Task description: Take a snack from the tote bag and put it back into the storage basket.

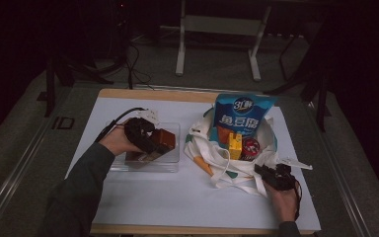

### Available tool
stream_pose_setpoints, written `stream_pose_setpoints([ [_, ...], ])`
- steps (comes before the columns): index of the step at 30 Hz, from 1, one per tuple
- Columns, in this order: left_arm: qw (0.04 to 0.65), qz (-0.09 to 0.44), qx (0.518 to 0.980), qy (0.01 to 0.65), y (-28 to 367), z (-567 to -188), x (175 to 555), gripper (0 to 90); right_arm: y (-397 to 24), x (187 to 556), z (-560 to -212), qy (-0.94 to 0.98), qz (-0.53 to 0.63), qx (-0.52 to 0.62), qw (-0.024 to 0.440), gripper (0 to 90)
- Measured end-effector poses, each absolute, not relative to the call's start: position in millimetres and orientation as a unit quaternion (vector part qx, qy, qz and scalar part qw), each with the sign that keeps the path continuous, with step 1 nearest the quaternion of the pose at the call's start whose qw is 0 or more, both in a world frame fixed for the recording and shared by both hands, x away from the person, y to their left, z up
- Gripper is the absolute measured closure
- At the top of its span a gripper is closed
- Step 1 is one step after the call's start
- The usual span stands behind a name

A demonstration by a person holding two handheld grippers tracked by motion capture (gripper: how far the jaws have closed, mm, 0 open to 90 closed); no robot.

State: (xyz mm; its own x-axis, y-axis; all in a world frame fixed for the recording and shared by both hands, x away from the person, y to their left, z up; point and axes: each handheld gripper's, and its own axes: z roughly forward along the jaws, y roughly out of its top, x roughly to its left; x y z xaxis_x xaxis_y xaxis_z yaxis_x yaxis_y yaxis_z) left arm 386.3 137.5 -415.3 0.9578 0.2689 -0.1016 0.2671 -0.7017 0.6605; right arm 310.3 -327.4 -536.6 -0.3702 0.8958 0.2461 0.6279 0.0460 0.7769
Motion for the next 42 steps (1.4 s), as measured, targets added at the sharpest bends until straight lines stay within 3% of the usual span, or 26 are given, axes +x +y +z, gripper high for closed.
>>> stream_pose_setpoints([
  [14,0.308,-0.013,0.939,0.153,131,-439,387,33.5,-327,310,-537,0.706,0.432,0.539,0.155,75.4],
  [20,0.315,-0.027,0.936,0.155,124,-448,387,28.4,-328,310,-537,0.706,0.432,0.539,0.155,75.4],
  [42,0.349,0.010,0.924,0.154,117,-438,381,29.8,-328,310,-537,0.706,0.432,0.540,0.155,74.2],
])
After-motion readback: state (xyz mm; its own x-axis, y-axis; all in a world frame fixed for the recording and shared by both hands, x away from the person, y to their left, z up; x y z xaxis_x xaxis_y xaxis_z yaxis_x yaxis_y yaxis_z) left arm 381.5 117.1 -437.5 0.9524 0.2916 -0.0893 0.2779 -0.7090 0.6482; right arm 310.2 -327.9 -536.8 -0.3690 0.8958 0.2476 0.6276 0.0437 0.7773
